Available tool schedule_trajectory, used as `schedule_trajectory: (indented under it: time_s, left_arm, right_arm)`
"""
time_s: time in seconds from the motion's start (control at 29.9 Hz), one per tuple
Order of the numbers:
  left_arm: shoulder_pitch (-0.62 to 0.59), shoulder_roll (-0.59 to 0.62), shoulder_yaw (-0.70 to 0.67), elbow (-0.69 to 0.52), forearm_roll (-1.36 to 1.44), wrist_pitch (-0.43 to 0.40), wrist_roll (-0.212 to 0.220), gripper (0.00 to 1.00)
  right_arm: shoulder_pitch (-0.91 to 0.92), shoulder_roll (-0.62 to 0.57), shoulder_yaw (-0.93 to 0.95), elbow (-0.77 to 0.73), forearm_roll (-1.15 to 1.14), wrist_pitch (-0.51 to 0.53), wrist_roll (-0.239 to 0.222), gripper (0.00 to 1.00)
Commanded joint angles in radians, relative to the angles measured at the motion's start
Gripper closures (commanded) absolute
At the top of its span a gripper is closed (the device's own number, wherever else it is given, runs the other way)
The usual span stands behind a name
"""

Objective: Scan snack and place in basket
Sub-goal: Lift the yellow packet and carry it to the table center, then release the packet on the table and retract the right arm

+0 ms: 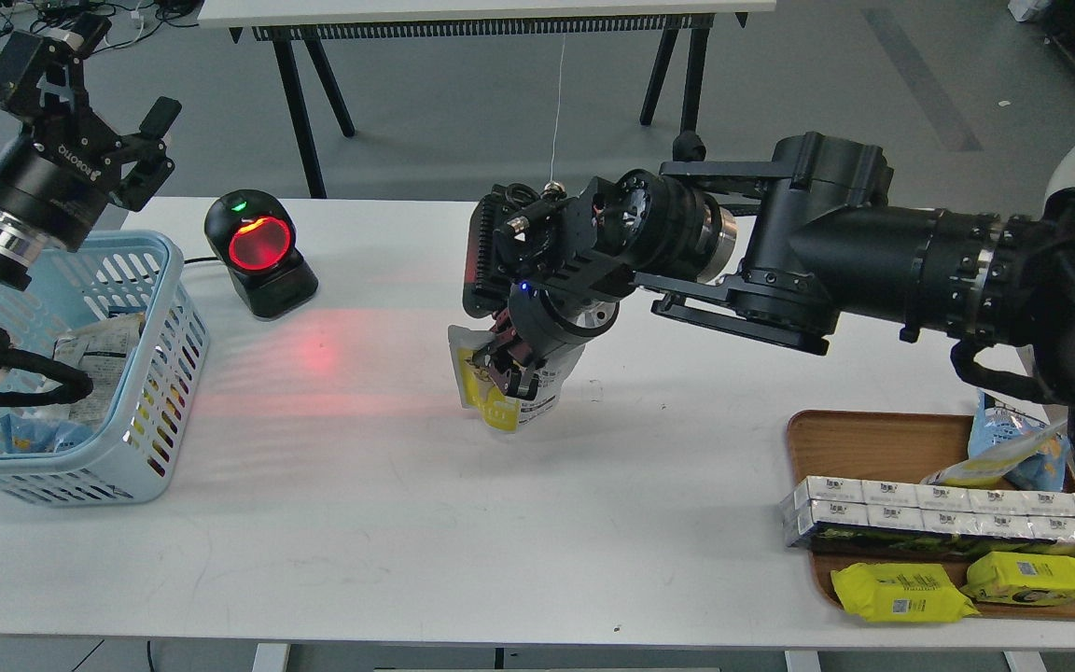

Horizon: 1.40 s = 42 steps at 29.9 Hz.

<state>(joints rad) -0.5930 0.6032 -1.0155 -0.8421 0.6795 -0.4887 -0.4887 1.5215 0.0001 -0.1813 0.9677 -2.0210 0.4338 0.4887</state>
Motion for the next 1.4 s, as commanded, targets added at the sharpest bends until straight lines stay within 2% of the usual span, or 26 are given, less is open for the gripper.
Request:
schedule_trajectory:
  time_s: [0.0,0.03,0.07,0.23,0.4,0.5,0.6,0.8,1.0,1.1,1.24,1.3,1.37]
  left_arm:
    - [-0.001,0.000,0.000,0.000,0.000,0.000,0.000,0.00]
    - [-0.001,0.000,0.000,0.000,0.000,0.000,0.000,0.00]
    - [-0.001,0.000,0.000,0.000,0.000,0.000,0.000,0.00]
    - [-0.007,0.000,-0.001,0.000,-0.003,0.000,0.000,0.00]
    - [-0.025,0.003,-0.009,0.000,0.000,0.000,0.000,0.00]
    - [-0.102,0.018,-0.006,0.024,0.003,0.000,0.000,0.00]
    - [-0.139,0.059,-0.008,0.038,0.002,0.000,0.000,0.00]
    - [-0.155,0.070,-0.009,0.061,0.002,0.000,0.000,0.00]
    - [-0.206,0.073,0.002,0.069,0.014,0.000,0.000,0.00]
    - [-0.264,0.069,0.005,0.066,0.046,0.000,0.000,0.00]
    - [-0.402,0.063,0.023,0.063,0.136,0.000,0.000,0.00]
    - [-0.503,0.059,0.105,0.063,0.164,0.000,0.000,0.00]
    - [-0.633,0.058,0.249,0.063,0.178,0.000,0.000,0.00]
  right_arm:
    - [-0.007,0.000,0.013,0.005,0.010,-0.004,0.000,0.55]
    - [-0.009,0.000,0.011,0.005,0.021,0.000,0.000,0.18]
    - [-0.015,0.000,0.014,0.005,0.037,0.000,0.000,0.00]
    - [-0.009,0.000,0.025,0.000,0.090,0.006,0.000,0.01]
    - [-0.004,0.000,0.127,-0.038,0.110,0.016,0.000,0.01]
    - [-0.004,0.000,0.226,-0.113,0.203,0.049,0.000,0.01]
    - [-0.007,0.000,0.282,-0.185,0.326,0.055,0.000,0.01]
    - [-0.047,-0.123,0.349,-0.256,0.644,0.055,0.000,0.01]
    - [-0.122,-0.261,0.350,-0.268,1.127,0.055,0.000,0.01]
    - [-0.165,-0.319,0.353,-0.268,1.359,0.055,0.000,0.01]
    - [-0.221,-0.356,0.361,-0.268,1.605,0.054,0.000,0.01]
    - [-0.247,-0.374,0.372,-0.268,1.691,0.054,0.000,0.01]
    - [-0.268,-0.394,0.390,-0.268,1.766,0.054,0.000,0.01]
